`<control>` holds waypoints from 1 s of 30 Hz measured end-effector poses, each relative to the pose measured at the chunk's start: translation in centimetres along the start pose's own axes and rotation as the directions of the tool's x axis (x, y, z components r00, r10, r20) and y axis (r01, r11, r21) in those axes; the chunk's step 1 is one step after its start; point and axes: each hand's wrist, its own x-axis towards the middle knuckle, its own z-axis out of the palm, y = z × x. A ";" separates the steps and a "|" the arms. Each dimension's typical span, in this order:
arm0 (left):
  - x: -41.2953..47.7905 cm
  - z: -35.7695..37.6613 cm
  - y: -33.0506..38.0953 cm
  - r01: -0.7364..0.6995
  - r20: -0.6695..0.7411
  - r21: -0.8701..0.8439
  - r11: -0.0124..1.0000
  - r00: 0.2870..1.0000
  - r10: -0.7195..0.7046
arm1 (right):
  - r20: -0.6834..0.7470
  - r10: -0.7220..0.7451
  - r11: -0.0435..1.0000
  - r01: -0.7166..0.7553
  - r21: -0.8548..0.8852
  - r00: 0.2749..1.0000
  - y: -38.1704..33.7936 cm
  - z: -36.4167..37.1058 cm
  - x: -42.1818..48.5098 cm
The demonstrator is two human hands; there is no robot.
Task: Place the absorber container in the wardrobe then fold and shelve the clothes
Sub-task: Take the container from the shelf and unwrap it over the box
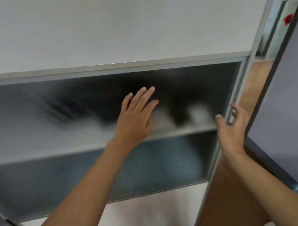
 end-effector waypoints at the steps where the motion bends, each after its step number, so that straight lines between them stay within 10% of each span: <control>1: 1.0 0.1 -0.7 0.004 0.007 0.094 0.996 1.000 -0.005 | -0.122 0.014 1.000 -0.013 0.007 0.992 0.1 0.0 2.0; 6: 1.4 1.8 -3.6 0.123 0.139 0.298 0.946 0.975 -0.171 | -0.168 0.381 0.924 -0.366 0.112 0.909 1.4 0.8 9.0; 15: 0.5 2.3 -5.2 0.143 0.139 0.311 0.940 0.971 -0.193 | -0.328 0.378 0.922 -0.385 0.045 0.866 1.0 2.9 9.7; 25: -3.4 0.7 -5.4 0.392 0.032 0.237 0.889 0.911 -0.410 | -0.106 0.269 0.951 -0.247 0.186 0.957 -0.9 6.2 4.1; 30: -4.7 -0.4 -3.8 0.291 0.135 0.173 0.941 0.939 -0.316 | 0.036 0.153 0.962 -0.158 0.221 0.988 -1.9 8.6 0.9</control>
